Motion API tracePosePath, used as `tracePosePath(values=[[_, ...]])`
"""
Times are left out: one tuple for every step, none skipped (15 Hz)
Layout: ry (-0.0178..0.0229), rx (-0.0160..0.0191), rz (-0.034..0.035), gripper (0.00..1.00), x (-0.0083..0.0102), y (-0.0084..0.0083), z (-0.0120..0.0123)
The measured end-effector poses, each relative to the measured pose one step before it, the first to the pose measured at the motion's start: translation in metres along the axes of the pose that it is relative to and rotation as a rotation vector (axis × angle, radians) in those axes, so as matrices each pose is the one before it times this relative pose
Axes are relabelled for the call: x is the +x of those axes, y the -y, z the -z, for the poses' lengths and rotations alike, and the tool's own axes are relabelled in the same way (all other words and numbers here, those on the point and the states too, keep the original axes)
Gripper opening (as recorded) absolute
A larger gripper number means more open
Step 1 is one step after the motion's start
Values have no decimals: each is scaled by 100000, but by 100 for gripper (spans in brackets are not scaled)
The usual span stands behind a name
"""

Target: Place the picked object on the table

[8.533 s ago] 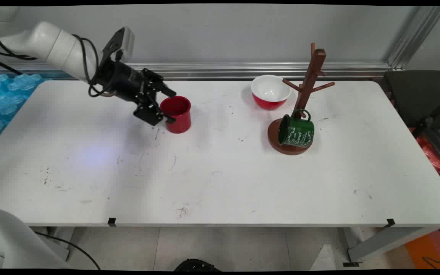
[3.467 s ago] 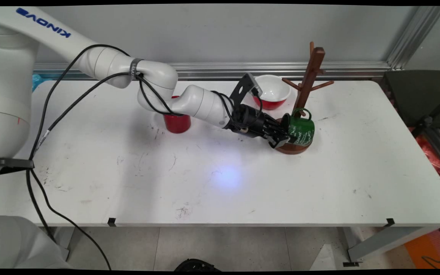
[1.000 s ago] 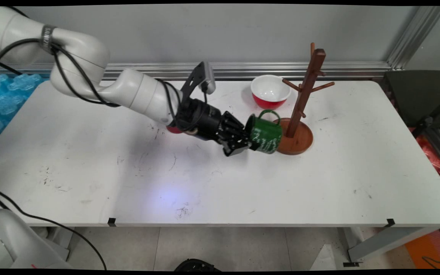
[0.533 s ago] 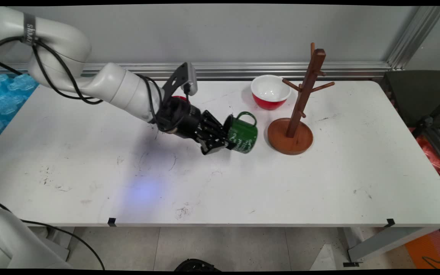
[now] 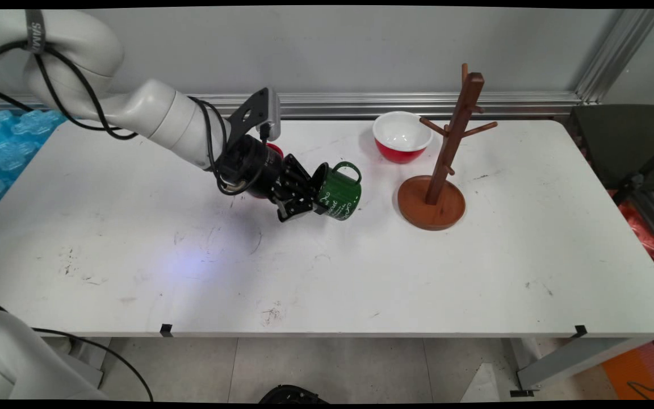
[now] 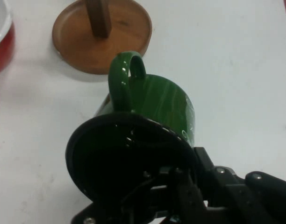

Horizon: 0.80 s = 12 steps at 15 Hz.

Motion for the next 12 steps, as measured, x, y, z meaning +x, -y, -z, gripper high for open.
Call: tracePosePath(values=[[1035, 236, -1823, 0, 121, 104, 161], [1044, 224, -1736, 0, 118, 93, 151], [1201, 298, -1457, 0, 81, 80, 121], [1572, 421, -1537, 0, 88, 111, 143], [1831, 623, -1187, 0, 17, 122, 161], [1795, 627, -713, 0, -17, 116, 129], [1190, 375, -418, 0, -26, 75, 72], [1854, 413, -509, 0, -92, 75, 86], [2392, 450, -795, 0, -161, 69, 90], [1786, 283, -629, 0, -138, 43, 22], [1839, 333, -675, 0, -176, 27, -11], [2149, 352, -693, 0, -227, -18, -59]])
